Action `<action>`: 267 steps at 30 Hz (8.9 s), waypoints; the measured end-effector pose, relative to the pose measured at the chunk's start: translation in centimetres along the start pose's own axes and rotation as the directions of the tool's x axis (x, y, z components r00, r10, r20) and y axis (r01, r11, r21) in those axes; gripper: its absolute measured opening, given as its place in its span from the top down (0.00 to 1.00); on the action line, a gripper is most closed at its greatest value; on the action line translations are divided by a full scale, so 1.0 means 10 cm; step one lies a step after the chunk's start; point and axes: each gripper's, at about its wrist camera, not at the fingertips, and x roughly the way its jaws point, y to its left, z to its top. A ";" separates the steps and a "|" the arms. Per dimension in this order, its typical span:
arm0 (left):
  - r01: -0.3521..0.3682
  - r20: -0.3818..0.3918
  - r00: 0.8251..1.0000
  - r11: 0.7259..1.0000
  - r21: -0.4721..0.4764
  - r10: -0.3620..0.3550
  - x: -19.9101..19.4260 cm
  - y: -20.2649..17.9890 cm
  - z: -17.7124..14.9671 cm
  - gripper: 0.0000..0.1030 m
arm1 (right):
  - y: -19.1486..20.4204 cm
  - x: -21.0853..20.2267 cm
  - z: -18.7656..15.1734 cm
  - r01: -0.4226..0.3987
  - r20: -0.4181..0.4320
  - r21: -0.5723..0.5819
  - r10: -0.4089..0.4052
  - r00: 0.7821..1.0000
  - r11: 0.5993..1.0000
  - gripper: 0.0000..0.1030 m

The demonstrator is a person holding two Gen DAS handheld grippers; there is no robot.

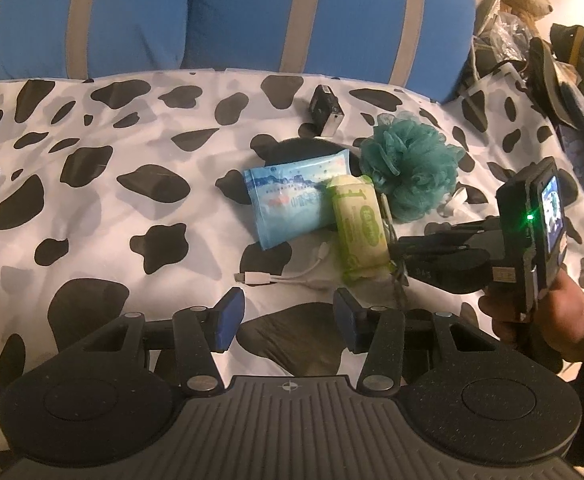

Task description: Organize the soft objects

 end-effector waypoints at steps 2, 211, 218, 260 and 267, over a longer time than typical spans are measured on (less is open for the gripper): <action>-0.002 -0.002 1.000 1.000 0.004 0.002 0.01 -0.02 0.00 0.53 | 0.00 -0.01 -0.01 0.001 -0.008 0.000 -0.001 1.000 1.000 0.93; 0.003 -0.109 0.994 0.999 0.049 0.003 -0.63 -0.52 -1.29 0.30 | 0.54 -1.90 -1.44 -0.101 -0.074 0.035 0.103 0.992 0.994 0.00; -0.010 -0.052 0.999 0.999 0.053 0.013 -0.66 -0.51 -1.22 0.31 | 0.44 -1.94 -1.38 -0.056 -0.033 0.074 0.059 0.998 0.996 0.00; -0.062 0.086 0.996 0.871 0.487 0.023 0.00 -0.49 -0.63 0.32 | -0.20 -1.84 -0.91 0.073 0.124 0.146 -0.091 0.988 0.987 0.00; -0.064 0.068 0.997 0.846 0.530 0.033 0.22 -0.42 -0.46 0.43 | -0.37 -1.71 -0.76 0.093 0.122 0.148 -0.112 0.986 0.985 0.00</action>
